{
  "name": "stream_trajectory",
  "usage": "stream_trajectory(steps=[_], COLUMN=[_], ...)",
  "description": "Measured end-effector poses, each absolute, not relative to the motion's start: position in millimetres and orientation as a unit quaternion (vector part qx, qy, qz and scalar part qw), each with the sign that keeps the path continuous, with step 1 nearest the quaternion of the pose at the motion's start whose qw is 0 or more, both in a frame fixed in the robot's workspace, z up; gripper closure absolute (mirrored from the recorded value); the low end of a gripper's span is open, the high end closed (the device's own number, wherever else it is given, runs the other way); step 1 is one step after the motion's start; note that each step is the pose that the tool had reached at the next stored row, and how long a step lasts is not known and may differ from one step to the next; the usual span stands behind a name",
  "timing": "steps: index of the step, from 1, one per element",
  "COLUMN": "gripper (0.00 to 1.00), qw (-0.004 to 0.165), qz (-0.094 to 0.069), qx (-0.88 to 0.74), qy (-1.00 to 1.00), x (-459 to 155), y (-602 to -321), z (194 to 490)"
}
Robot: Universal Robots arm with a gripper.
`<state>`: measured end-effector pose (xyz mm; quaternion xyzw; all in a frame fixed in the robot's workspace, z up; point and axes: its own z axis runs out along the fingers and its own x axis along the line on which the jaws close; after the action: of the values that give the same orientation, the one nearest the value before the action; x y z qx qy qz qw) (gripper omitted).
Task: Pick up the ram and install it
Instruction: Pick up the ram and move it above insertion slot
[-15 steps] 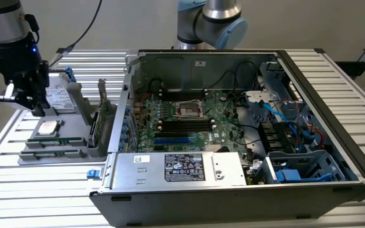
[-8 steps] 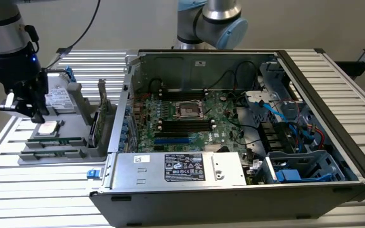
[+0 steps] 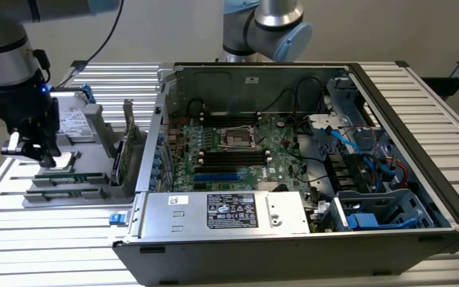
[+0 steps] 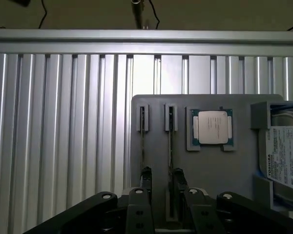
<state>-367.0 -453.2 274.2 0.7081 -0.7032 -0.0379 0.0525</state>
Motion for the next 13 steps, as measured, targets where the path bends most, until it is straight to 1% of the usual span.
stream_trajectory(steps=[13], gripper=[0.69], qw=[0.055], qz=[-0.041], qx=[0.726], qy=[-0.684], x=[-369.0], y=[-466.4], z=[251.3])
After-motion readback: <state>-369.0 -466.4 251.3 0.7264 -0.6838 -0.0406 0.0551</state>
